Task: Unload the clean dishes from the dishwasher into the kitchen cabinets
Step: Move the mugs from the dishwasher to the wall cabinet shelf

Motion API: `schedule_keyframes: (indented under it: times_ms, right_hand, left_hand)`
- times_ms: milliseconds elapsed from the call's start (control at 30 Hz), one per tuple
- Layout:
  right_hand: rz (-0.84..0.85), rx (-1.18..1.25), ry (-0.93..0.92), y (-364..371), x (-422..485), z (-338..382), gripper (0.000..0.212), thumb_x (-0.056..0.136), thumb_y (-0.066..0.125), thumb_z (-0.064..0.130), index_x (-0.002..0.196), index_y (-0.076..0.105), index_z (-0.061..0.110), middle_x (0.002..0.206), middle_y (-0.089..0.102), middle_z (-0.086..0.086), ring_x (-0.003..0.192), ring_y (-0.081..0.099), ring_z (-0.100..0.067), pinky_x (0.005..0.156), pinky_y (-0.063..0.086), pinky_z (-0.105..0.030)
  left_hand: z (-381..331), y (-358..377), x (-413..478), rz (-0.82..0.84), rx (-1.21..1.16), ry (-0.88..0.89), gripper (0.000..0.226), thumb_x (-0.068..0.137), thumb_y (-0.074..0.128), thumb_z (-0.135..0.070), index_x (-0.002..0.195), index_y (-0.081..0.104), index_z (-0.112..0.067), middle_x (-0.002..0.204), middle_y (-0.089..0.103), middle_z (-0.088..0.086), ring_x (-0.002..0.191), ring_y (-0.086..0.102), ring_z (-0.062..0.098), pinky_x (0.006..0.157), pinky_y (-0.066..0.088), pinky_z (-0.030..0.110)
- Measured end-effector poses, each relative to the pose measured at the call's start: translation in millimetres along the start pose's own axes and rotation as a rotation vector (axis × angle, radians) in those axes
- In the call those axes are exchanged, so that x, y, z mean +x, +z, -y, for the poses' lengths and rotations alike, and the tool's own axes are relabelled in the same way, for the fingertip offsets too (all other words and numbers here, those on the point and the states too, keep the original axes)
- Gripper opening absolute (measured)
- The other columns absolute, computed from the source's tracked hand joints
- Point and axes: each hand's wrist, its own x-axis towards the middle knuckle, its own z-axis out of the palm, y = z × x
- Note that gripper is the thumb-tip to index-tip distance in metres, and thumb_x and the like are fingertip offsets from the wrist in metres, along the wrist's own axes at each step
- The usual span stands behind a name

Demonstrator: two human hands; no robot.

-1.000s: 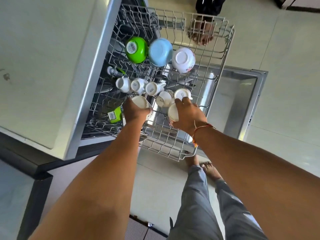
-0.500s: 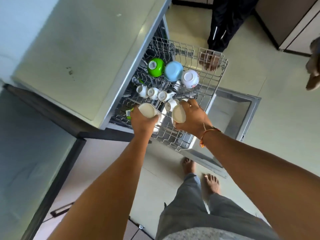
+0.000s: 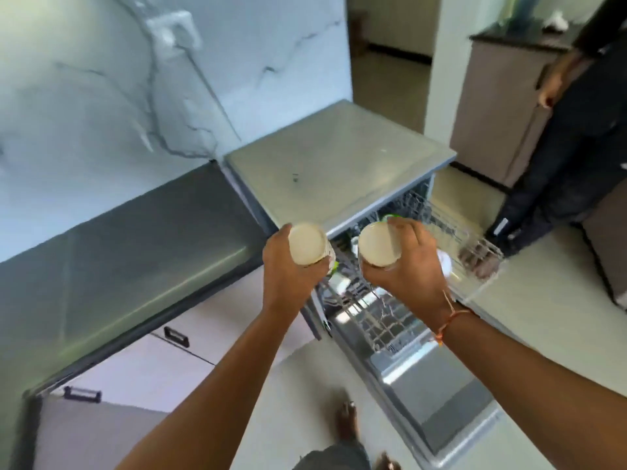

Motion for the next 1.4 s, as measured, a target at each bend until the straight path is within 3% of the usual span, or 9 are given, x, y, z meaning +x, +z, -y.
schedule_keyframes:
  times_ms: [100,267,467,633,700,800,967,1067,1400]
  right_hand:
    - [0.007,0.068,-0.179,14.3,19.2,60.8,0.082,0.06,0.086,0.041,0.129,0.055,0.011,0.125,0.057,-0.005,0.114,0.053,-0.026,0.101,0.034,-0.019]
    - [0.1,0.197,-0.413,38.8,45.8,163.7,0.084,0.063,0.086,0.043,0.134,0.051,0.014,0.131,0.053,-0.002,0.118,0.05,-0.023,0.098,0.034,-0.019]
    - [0.12,0.343,-0.598,59.3,73.0,276.0,0.086,0.065,0.086,0.045,0.137,0.05,0.016,0.133,0.054,-0.001,0.12,0.049,-0.019,0.098,0.028,-0.012]
    - [0.142,0.428,-0.687,66.0,114.7,363.6,0.085,0.06,0.082,0.054,0.133,0.051,0.024,0.129,0.056,0.007,0.117,0.053,-0.015,0.098,0.047,-0.033]
    - [0.133,0.436,-0.708,67.2,133.0,393.4,0.087,0.057,0.082,0.054,0.133,0.05,0.027,0.131,0.056,0.008,0.119,0.052,-0.015,0.1,0.047,-0.032]
    - [0.089,0.442,-0.731,72.7,164.3,435.7,0.09,0.057,0.082,0.052,0.135,0.05,0.022,0.132,0.057,0.003,0.12,0.052,-0.019,0.1,0.045,-0.03]
    - [-0.03,0.428,-0.731,97.5,233.9,505.7,0.073,0.059,0.082,0.05,0.119,0.057,0.015,0.11,0.062,0.0,0.102,0.056,-0.021,0.084,0.044,-0.03]
    - [-0.062,0.395,-0.695,115.9,277.2,545.5,0.067,0.063,0.082,0.049,0.114,0.059,0.013,0.095,0.053,0.007,0.087,0.052,-0.013,0.074,0.046,-0.027]
    - [-0.156,0.243,-0.639,178.2,413.1,652.1,0.059,0.072,0.079,0.052,0.117,0.057,0.02,0.096,0.065,0.001,0.077,0.063,-0.015,0.061,0.049,-0.022]
  left_hand:
    - [-3.3,-65.2,-5.3,-0.162,0.005,0.011,0.093,0.064,0.088,-0.038,0.142,0.039,-0.028,0.136,0.046,-0.005,0.125,0.042,0.015,0.101,0.04,0.03]
    - [-3.4,-152.8,-12.5,-0.383,0.018,-0.011,0.098,0.066,0.088,-0.038,0.147,0.033,-0.029,0.142,0.04,-0.006,0.131,0.035,0.012,0.098,0.033,0.025]
    - [-7.8,-246.6,-9.6,-0.634,0.049,-0.015,0.089,0.056,0.088,-0.045,0.133,0.044,-0.035,0.128,0.051,-0.004,0.117,0.05,0.017,0.091,0.048,0.033]
    - [-29.3,-321.0,12.2,-0.792,0.032,0.036,0.088,0.051,0.086,-0.046,0.13,0.052,-0.028,0.122,0.057,-0.007,0.106,0.058,0.014,0.089,0.054,0.037]
    - [-41.0,-348.9,29.0,-0.806,0.029,0.083,0.077,0.053,0.089,-0.044,0.121,0.054,-0.031,0.11,0.06,-0.014,0.098,0.06,0.012,0.085,0.056,0.036]
    - [-54.9,-388.0,63.0,-0.814,0.015,0.134,0.081,0.051,0.086,-0.051,0.122,0.054,-0.031,0.108,0.059,-0.015,0.099,0.061,0.013,0.087,0.056,0.036]
    - [-65.6,-451.9,151.4,-0.838,-0.011,0.195,0.068,0.062,0.091,-0.038,0.118,0.054,-0.029,0.103,0.061,-0.016,0.097,0.061,0.011,0.089,0.055,0.035]
    - [-68.8,-494.6,212.9,-0.837,-0.01,0.234,0.081,0.062,0.09,-0.043,0.13,0.053,-0.021,0.115,0.063,-0.006,0.103,0.062,0.016,0.091,0.055,0.035]
    - [-85.6,-609.7,413.5,-0.674,0.019,0.254,0.068,0.061,0.084,-0.058,0.108,0.056,-0.019,0.102,0.065,-0.001,0.088,0.065,0.016,0.071,0.058,0.033]
